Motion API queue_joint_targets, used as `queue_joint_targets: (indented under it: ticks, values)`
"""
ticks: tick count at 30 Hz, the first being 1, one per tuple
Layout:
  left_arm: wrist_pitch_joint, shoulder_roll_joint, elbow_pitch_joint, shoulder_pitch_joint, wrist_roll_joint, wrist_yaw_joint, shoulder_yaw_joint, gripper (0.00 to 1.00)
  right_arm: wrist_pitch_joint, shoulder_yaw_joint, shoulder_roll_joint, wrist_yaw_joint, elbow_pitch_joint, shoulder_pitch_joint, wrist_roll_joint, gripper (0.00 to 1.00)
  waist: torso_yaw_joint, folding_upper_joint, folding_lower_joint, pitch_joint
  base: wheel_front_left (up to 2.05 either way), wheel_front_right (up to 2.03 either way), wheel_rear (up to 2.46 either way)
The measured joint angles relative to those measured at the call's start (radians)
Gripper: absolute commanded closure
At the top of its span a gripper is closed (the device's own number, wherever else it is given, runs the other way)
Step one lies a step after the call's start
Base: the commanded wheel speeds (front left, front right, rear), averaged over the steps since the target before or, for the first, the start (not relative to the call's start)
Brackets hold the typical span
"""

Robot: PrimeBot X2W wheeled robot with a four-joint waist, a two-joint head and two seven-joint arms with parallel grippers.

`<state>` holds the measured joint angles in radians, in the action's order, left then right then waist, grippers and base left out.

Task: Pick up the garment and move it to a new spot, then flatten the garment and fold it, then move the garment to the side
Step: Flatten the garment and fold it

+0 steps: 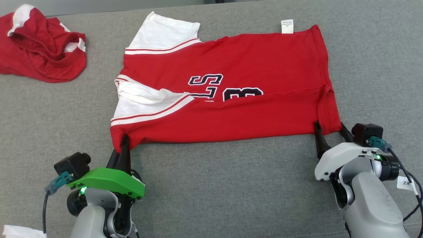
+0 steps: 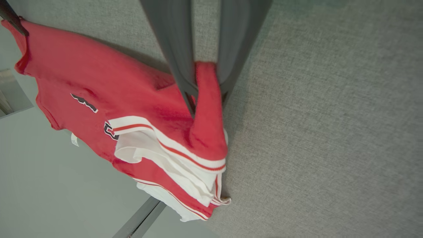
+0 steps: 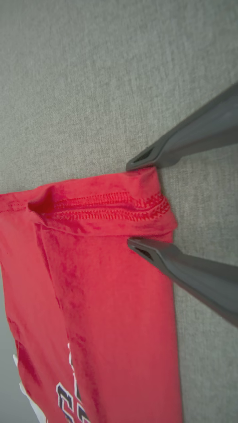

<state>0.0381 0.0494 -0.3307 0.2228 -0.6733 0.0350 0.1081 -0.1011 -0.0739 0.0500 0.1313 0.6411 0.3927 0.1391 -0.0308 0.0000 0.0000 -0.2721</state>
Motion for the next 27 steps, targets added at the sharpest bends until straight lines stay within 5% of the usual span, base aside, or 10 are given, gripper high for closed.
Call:
queue_joint_targets:
  ticks: [1, 3, 5, 13, 27]
  values:
    - [0.0, 0.0, 0.003, -0.003, 0.001, 0.0, 0.001, 1.0, 0.0, -0.001, 0.0, 0.0, 0.005, 0.002, 0.0, 0.55, -0.001, 0.0, 0.0, 0.003, 0.0, 0.0, 0.0]
    - [0.004, 0.002, 0.01, -0.01, 0.006, -0.001, 0.005, 1.0, -0.002, -0.006, 0.0, 0.0, 0.012, 0.002, -0.001, 0.72, -0.003, 0.0, 0.0, 0.009, 0.0, 0.0, 0.0]
    - [0.009, 0.006, 0.026, -0.017, 0.01, -0.002, 0.008, 1.0, -0.011, -0.021, -0.001, 0.0, 0.014, 0.002, -0.002, 1.0, -0.003, 0.0, 0.0, 0.018, 0.0, 0.0, 0.0]
    - [0.002, 0.04, 0.148, -0.07, 0.031, -0.018, 0.014, 1.0, -0.023, -0.06, -0.002, 0.0, -0.102, -0.056, 0.008, 1.0, 0.005, 0.0, 0.0, 0.054, 0.0, 0.0, 0.0]
    - [-0.088, 0.059, 0.364, -0.391, 0.011, -0.09, 0.038, 1.0, 0.135, -0.069, -0.002, 0.0, -0.467, -0.398, 0.129, 1.0, 0.046, 0.0, 0.0, 0.064, 0.0, 0.0, 0.0]
